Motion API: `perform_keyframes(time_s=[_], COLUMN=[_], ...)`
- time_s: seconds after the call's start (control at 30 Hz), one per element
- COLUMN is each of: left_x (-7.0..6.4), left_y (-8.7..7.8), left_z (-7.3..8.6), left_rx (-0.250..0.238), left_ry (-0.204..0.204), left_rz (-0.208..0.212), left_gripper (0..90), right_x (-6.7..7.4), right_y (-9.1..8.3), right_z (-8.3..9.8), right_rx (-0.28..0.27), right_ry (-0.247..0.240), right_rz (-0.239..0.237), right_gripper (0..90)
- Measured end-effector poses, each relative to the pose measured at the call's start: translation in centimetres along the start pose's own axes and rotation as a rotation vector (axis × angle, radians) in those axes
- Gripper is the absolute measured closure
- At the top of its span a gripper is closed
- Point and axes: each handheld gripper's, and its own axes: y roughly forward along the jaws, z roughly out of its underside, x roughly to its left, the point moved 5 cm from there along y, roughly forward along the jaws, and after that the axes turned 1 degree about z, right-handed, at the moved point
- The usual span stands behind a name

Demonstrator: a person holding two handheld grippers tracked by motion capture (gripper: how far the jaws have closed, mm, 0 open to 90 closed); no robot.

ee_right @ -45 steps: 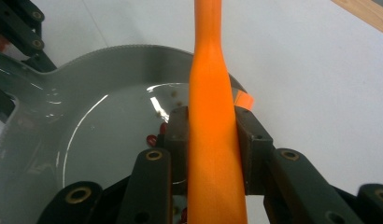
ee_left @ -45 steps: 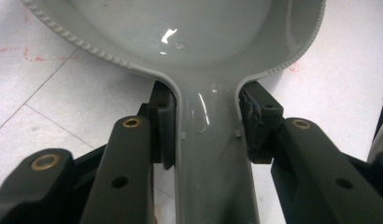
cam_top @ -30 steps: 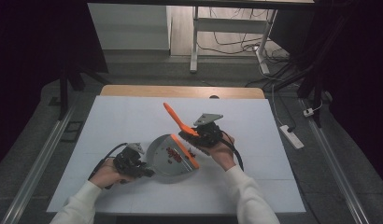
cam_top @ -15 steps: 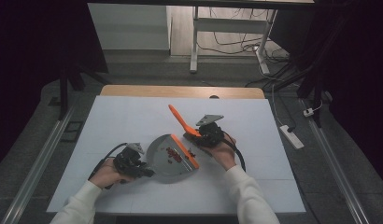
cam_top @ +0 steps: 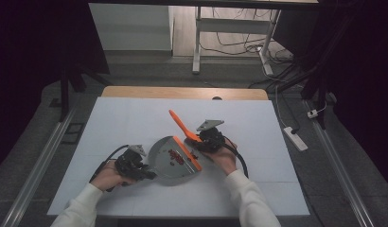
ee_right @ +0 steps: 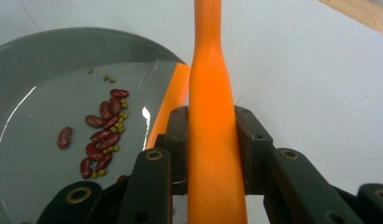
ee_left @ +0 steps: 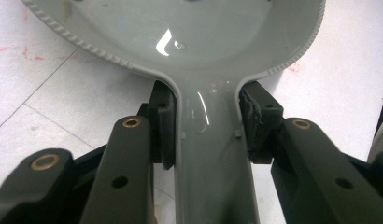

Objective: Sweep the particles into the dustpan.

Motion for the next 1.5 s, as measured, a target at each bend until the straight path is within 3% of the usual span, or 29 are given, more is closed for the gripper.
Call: perform_keyframes(time_s=[0.2, 0.4, 0.57, 0.63, 0.8, 0.93, 1.17, 1.33, 1.5], left_x=[0.0, 0.0, 0.0, 0.0, 0.0, 0.0, 0.0, 0.0, 0.1], left_y=[0.0, 0.1, 0.1, 0.1, 0.0, 0.0, 0.0, 0.0, 0.1], left_z=[0.0, 0.0, 0.0, 0.0, 0.0, 0.0, 0.0, 0.0, 0.0], left_rx=[0.001, 0.002, 0.002, 0.002, 0.002, 0.001, 0.002, 0.002, 0.002], left_ry=[-0.001, 0.0, 0.0, 0.0, 0.001, 0.001, 0.001, 0.001, -0.001], left_rz=[0.0, -0.001, 0.0, 0.0, 0.0, 0.0, 0.0, 0.0, 0.002], left_gripper=[61.1, 61.1, 61.0, 61.1, 61.1, 61.1, 61.0, 61.1, 61.1], right_x=[1.2, 2.2, 3.1, 4.0, 4.6, 3.7, 2.0, 0.9, 0.0], right_y=[0.0, 0.1, -0.1, 0.0, -0.2, -1.0, -1.8, -1.7, -1.4], right_z=[-0.1, -0.3, -0.9, -1.2, -1.6, -1.9, -1.6, -1.0, 0.5], right_rx=[-0.011, -0.012, -0.037, -0.039, -0.058, -0.089, -0.096, -0.073, -0.036], right_ry=[0.002, -0.02, -0.019, -0.046, -0.061, -0.047, -0.012, -0.004, 0.035], right_rz=[-0.037, -0.031, -0.076, -0.094, -0.096, -0.065, -0.019, 0.018, 0.057], right_gripper=[69.8, 69.7, 69.9, 69.9, 69.9, 69.9, 69.9, 69.9, 69.8])
